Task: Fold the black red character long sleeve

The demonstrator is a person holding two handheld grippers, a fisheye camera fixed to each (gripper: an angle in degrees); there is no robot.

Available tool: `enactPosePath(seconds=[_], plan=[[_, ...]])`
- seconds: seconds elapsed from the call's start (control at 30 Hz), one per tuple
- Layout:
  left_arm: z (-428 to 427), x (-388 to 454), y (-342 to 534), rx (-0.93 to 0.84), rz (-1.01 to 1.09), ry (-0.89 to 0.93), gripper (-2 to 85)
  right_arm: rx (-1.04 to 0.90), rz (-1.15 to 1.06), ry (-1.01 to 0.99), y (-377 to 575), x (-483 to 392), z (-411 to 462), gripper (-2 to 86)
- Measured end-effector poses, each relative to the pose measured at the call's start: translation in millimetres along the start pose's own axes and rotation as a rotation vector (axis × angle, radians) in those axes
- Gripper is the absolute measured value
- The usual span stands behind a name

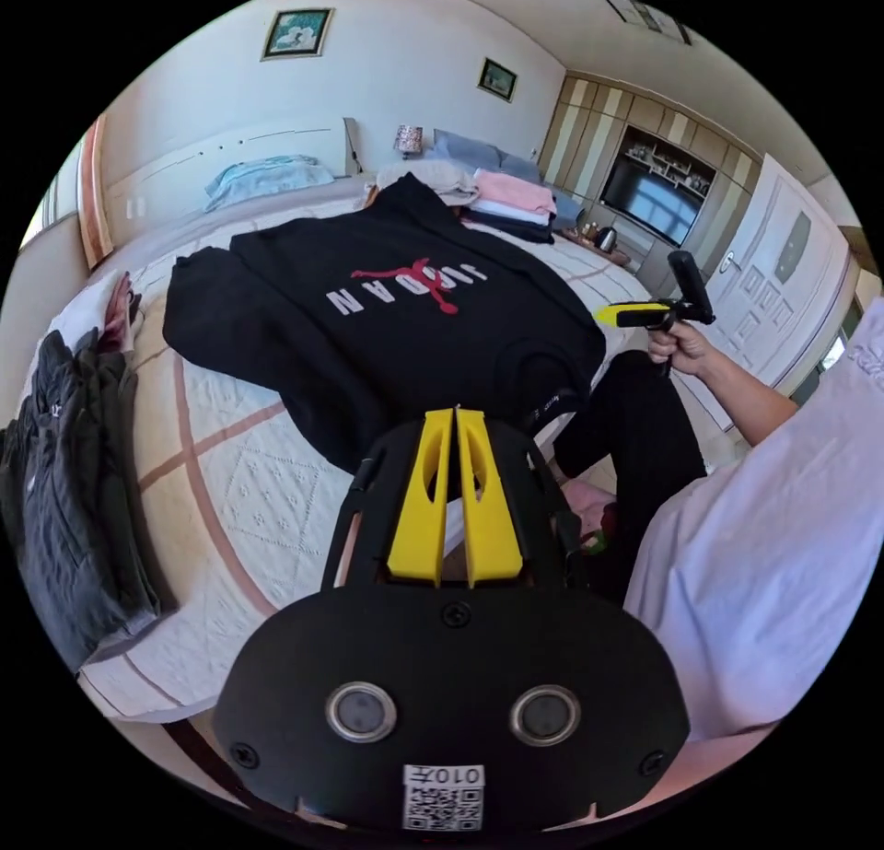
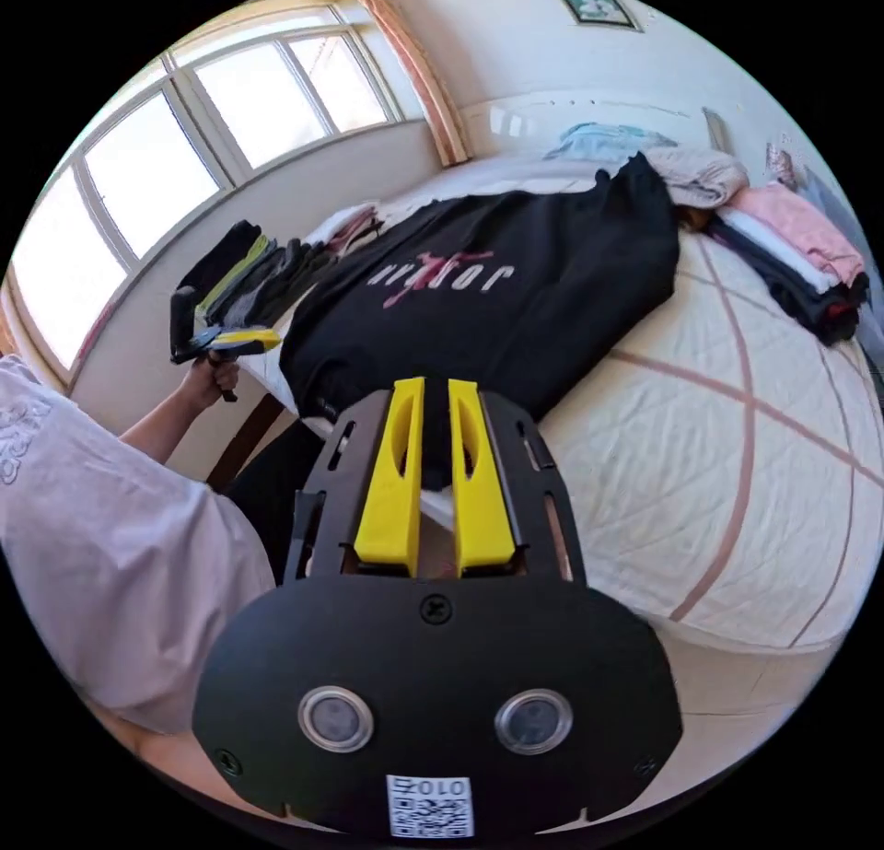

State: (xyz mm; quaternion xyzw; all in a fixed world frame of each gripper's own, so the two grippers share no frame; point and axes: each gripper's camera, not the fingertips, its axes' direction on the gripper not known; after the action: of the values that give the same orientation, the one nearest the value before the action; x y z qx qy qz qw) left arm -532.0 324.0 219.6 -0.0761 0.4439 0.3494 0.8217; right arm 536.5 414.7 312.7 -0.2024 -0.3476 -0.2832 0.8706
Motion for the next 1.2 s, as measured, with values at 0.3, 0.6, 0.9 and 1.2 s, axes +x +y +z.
enactPosePath(seconds=[0.3,0.6,0.9,1.2], plan=[[-61,-1,16,0.151,-0.091,-0.129,-0.2,0.072,0.195,0.327,-224,103,61,12.3],[-79,-2,60,0.067,-0.307,-0.156,-0.2,-0.307,0.281,0.464,-332,135,223,11.7],[-69,-20,39,0.107,-0.25,-0.068,-0.2,-0.136,0.358,0.5,-271,192,59,3.3],[-66,2,8,0.172,-0.182,-0.002,-0.2,0.014,0.329,0.369,-234,191,-20,2.7]])
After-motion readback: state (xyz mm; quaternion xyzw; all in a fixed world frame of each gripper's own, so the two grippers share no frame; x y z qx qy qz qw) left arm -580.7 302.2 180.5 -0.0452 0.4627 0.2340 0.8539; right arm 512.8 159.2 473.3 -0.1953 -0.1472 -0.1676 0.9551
